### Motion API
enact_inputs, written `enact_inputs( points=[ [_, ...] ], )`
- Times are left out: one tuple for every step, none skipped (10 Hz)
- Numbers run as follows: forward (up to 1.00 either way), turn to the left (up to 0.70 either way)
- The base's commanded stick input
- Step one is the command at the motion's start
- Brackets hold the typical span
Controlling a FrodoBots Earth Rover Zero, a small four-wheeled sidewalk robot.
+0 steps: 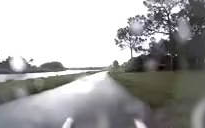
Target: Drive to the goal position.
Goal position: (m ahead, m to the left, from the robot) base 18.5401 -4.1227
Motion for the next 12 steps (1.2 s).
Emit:
enact_inputs(
  points=[
    [1.0, 0.0],
    [1.0, 0.0],
    [1.0, 0.0],
    [1.0, 0.0],
    [1.0, 0.0],
    [1.0, 0.0],
    [1.0, 0.0],
    [1.0, 0.0],
    [1.0, 0.0],
    [1.0, 0.0],
    [1.0, 0.0],
    [1.0, 0.0]
  ],
)
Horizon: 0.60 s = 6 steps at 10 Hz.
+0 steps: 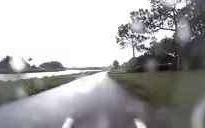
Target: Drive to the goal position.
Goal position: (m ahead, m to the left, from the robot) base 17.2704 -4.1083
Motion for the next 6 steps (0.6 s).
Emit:
enact_inputs(
  points=[
    [1.0, 0.0],
    [1.0, 0.2],
    [1.0, 0.4],
    [1.0, 0.39],
    [1.0, 0.24],
    [1.0, 0.1]
  ],
)
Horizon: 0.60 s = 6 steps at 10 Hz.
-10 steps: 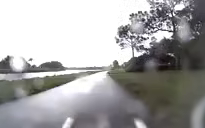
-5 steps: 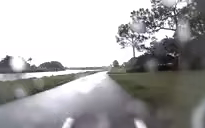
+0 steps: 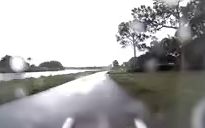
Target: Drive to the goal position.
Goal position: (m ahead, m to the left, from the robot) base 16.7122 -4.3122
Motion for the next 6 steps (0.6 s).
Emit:
enact_inputs(
  points=[
    [1.0, 0.0],
    [1.0, 0.0],
    [1.0, 0.0],
    [1.0, 0.0],
    [1.0, 0.0],
    [1.0, 0.0]
  ],
)
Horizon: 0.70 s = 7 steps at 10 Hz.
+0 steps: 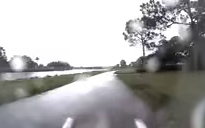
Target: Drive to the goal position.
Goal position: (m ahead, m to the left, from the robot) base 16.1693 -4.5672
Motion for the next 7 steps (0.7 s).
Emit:
enact_inputs(
  points=[
    [1.0, 0.0],
    [1.0, 0.0],
    [1.0, 0.0],
    [1.0, 0.0],
    [1.0, 0.0],
    [1.0, 0.0],
    [1.0, 0.0]
  ],
)
